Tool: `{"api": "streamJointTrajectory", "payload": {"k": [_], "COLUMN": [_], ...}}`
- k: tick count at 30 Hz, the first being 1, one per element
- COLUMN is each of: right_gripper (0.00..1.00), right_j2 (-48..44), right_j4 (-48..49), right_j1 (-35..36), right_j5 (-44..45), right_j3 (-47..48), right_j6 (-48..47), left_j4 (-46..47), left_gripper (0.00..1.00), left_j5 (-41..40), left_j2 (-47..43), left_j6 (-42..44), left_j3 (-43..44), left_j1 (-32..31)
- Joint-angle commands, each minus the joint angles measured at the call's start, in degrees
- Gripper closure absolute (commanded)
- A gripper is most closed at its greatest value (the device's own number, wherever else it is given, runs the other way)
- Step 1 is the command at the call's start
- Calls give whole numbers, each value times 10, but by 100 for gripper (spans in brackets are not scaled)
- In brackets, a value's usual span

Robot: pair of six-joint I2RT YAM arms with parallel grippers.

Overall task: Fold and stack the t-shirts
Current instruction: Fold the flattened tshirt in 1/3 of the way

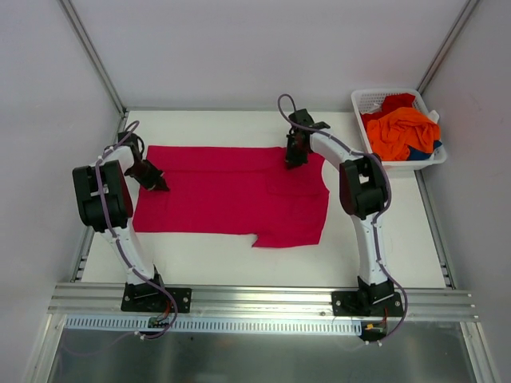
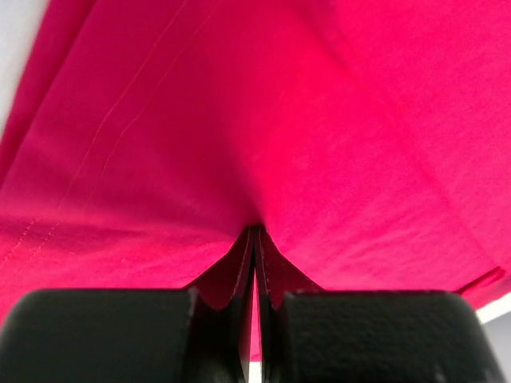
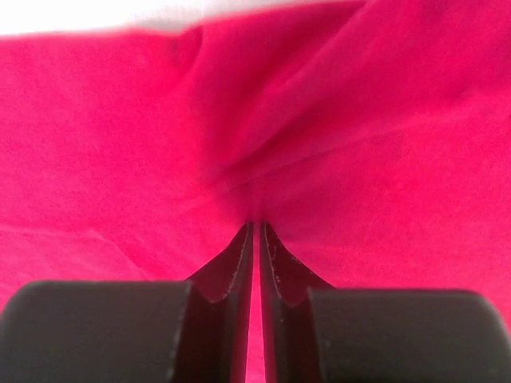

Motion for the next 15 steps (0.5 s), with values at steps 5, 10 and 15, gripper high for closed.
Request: {"api": "streamJointTrajectory", "payload": {"k": [5, 10, 15], "right_gripper": [90, 90, 89], "right_j2": [61, 105, 157], "right_j4": [-67, -88, -98], "right_j1": [-12, -26, -49], "right_j5": [-16, -25, -39], "right_j3": [99, 168, 253], "right_j6": [26, 31, 38], "left_j4": [-13, -16, -18], "left_gripper": [100, 100, 100], "left_j5": [35, 51, 60], "left_j2": [67, 98, 139], "left_j6": [-39, -55, -70], "left_j3": [81, 118, 169], "left_j1": [-9, -9, -10]}}
